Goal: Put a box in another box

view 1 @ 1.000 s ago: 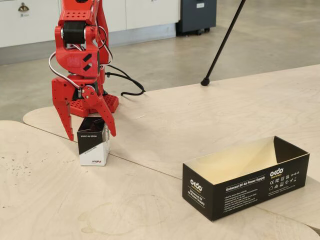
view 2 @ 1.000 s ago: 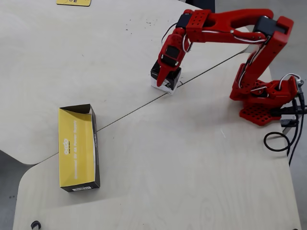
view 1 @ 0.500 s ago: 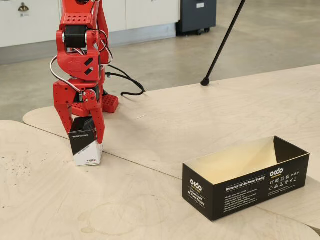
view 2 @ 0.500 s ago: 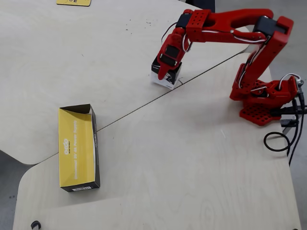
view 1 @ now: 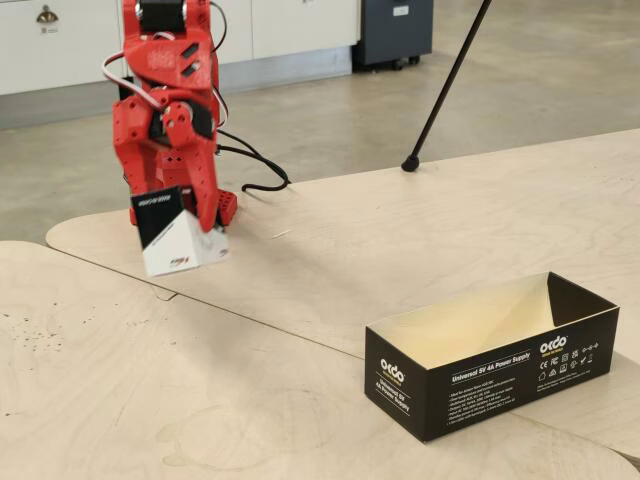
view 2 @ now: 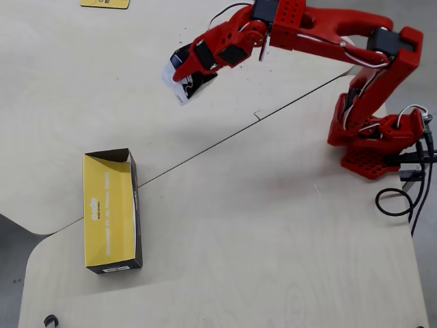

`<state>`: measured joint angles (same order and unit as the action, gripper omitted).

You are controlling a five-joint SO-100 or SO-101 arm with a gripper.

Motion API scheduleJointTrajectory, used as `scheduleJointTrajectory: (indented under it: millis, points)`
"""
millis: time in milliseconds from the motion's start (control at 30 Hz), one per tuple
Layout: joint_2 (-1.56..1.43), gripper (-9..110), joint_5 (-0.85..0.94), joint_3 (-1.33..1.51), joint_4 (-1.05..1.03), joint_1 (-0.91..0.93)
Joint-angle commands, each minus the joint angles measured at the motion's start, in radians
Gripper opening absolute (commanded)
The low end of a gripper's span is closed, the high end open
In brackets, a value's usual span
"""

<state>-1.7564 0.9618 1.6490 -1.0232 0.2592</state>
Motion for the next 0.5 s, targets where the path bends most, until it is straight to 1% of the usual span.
scheduleJointTrajectory:
  millis: [0, 233, 467]
  points:
    - [-0.032, 15, -0.221, -0.198, -0.023, -0.08]
    - [0.112, 14, -0.512, -0.446, -0.117, -0.192]
    - [0.212, 14, -0.669, -0.554, -0.133, -0.324]
